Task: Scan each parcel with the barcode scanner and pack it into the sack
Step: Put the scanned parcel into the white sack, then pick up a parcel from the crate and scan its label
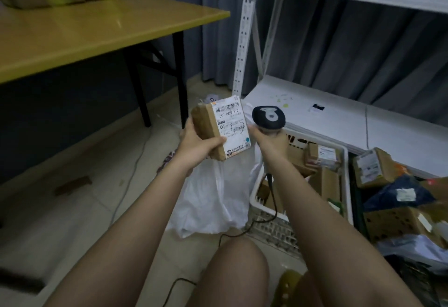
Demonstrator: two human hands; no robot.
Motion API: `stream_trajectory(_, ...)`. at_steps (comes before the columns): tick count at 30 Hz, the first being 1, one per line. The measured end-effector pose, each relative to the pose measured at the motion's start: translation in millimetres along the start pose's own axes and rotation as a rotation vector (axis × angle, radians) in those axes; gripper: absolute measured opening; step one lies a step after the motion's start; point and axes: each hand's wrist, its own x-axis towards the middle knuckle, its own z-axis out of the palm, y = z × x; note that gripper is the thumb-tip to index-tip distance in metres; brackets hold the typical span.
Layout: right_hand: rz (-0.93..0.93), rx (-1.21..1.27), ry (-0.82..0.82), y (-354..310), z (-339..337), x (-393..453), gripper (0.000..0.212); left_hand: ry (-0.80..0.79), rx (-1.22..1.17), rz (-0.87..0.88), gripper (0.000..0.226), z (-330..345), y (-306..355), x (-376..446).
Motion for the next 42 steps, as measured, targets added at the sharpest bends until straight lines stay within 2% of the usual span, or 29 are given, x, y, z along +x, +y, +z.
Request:
stream_trajectory(5,0.137,0.119,0.054,5.7,21.7,20.3,0.052,0.032,0.019,-0.087,0.112,-3.4,-5.4,33.0)
stream_trajectory(6,0.132,0.093,0.066,7.4,22.1,25.7,0.047,0.024,0.034,-0.094,0.111,-3.1,-7.3,40.0)
stream_trajectory(10,0.118,-0.09,0.04,9.3,18.0,38.6,0.051,-0.019,0.072,-0.105,0.099,2.5,-4.5,52.2)
stream_trajectory(13,0.125,-0.158,0.022,5.4,11.1,39.2,0.027,-0.057,0.084,-0.131,0.097,7.2,-5.2,56.9)
stream_trajectory(15,0.068,-0.186,0.019,-3.4,5.9,33.5,0.015,-0.06,0.213,-0.141,0.1,8.9,-6.8,60.4)
stream_trajectory(17,-0.033,-0.234,0.006,-14.2,0.8,29.1,0.009,-0.028,0.459,-0.126,0.099,5.8,-9.1,64.8)
stream_trajectory(21,-0.227,-0.263,0.007,-36.1,-5.9,28.6,0.022,0.136,0.907,-0.08,0.105,-21.6,-11.3,68.8)
stream_trajectory(23,-0.256,-0.255,0.011,-40.3,-5.2,29.8,0.02,0.226,0.963,-0.055,0.103,-43.8,-14.5,70.3)
stream_trajectory(26,-0.24,-0.225,0.0,-35.9,-0.8,27.5,0.013,0.276,0.849,-0.044,0.103,-60.0,-17.8,62.4)
stream_trajectory(29,-0.203,-0.183,-0.004,-31.0,3.6,21.7,0.021,0.201,0.716,0.05,0.105,-48.3,-19.1,47.2)
stream_trajectory(31,-0.201,-0.178,0.002,-31.6,4.0,17.9,0.02,0.034,0.703,0.009,0.109,-36.8,-21.3,41.1)
stream_trajectory(33,-0.21,-0.192,0.002,-33.8,1.1,13.1,0.018,-0.151,0.902,-0.094,0.111,-26.5,-30.0,45.5)
stream_trajectory(34,-0.215,-0.199,0.0,-34.8,-0.6,10.0,0.017,-0.195,1.025,-0.112,0.111,-20.6,-35.1,48.0)
stream_trajectory(36,-0.219,-0.205,-0.005,-35.4,-4.6,5.1,0.02,-0.179,1.181,-0.073,0.107,-7.7,-37.5,54.7)
stream_trajectory(38,-0.218,-0.21,-0.027,-33.6,-9.2,4.9,0.015,-0.088,1.126,0.025,0.102,1.1,-34.3,68.9)
stream_trajectory(40,-0.231,-0.202,-0.029,-34.2,-12.3,10.1,0.015,0.024,0.846,0.129,0.104,0.9,-27.2,89.7)
stream_trajectory(42,-0.245,-0.165,0.0,-35.9,-14.3,20.3,0.022,0.059,0.591,0.201,0.11,0.8,-20.9,106.7)
